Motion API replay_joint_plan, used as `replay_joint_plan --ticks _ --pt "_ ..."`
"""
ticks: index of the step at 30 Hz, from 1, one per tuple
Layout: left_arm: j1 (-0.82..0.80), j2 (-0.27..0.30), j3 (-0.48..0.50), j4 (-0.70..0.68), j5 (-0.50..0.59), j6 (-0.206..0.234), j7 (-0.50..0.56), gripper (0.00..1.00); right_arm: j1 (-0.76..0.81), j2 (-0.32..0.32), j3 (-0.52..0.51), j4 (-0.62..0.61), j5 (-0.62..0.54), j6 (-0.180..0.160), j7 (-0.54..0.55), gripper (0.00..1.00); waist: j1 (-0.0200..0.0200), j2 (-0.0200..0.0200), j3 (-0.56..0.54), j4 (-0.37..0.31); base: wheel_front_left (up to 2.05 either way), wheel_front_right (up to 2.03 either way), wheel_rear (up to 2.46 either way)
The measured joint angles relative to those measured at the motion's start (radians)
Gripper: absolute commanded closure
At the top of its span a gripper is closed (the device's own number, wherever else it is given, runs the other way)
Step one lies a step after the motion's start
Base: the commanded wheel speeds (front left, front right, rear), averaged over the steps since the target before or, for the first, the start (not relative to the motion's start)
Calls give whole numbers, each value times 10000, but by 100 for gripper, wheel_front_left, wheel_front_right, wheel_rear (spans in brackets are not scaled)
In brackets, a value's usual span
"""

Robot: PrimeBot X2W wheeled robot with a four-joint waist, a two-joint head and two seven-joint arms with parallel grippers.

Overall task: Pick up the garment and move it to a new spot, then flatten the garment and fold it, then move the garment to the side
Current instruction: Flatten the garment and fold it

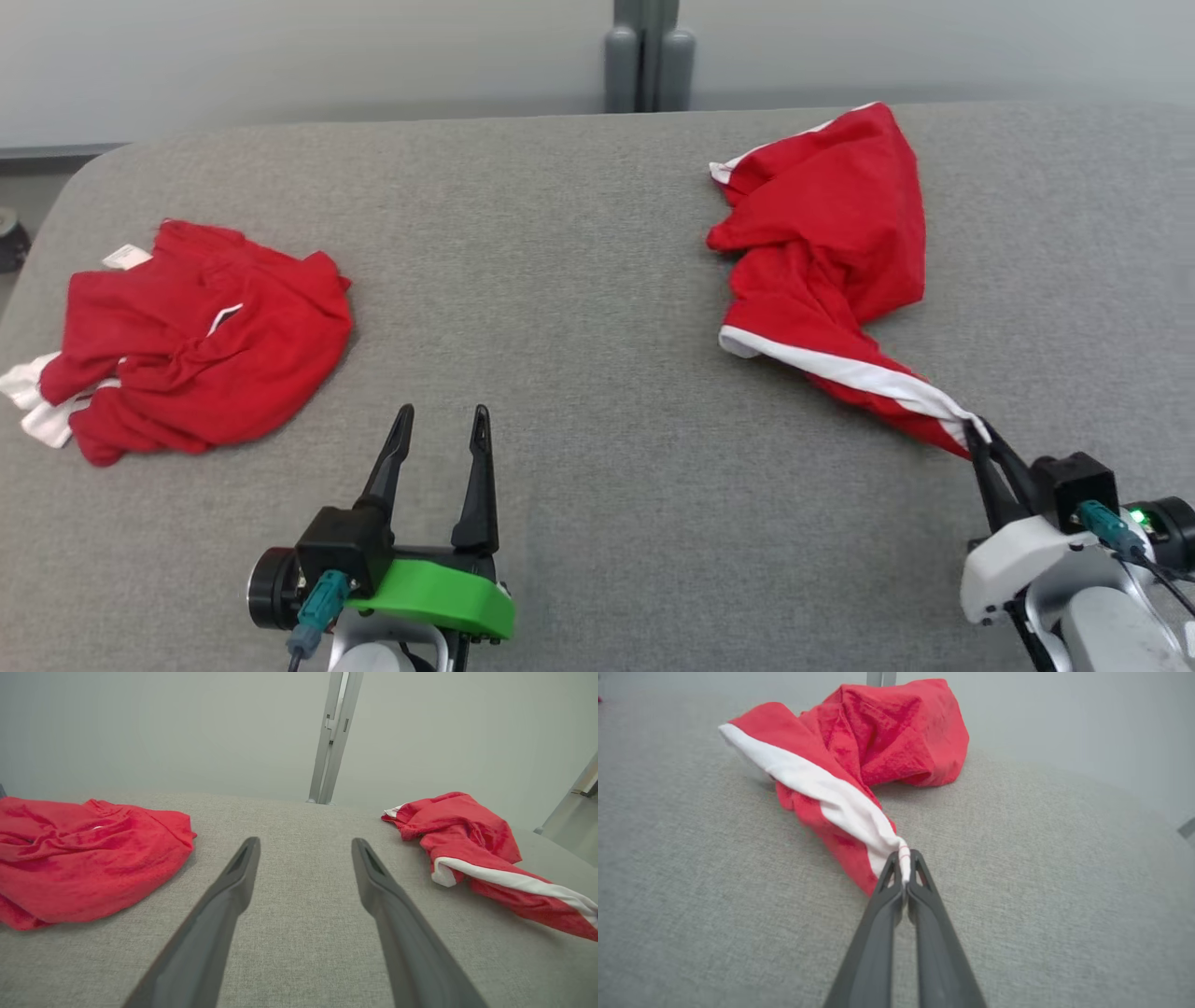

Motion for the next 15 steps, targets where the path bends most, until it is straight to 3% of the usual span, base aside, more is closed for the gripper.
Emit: replay_joint_plan --ticks 9,10,11,12,15 --pt "-30 -4 -48 132 17 -82 0 0 267 247 -2447 1367 -1034 0 56 100 0 0 -135 -1286 0 0 0" --pt "-38 -4 -48 142 17 -82 0 0 244 301 -2685 1526 -1177 0 127 95 0 0 -142 -1368 0 0 0" --pt "-51 -4 -46 148 19 -82 0 0 199 355 -3028 1710 -1432 0 226 57 0 1 -151 -1455 0 0 0" --pt "-56 -4 -48 151 19 -82 0 0 156 418 -3258 1910 -1730 0 424 0 0 0 -159 -1527 0 0 0" --pt "-58 -4 -63 188 17 -82 0 0 78 846 -3453 2127 -2104 -2 470 0 0 0 -215 -1625 0 0 0"
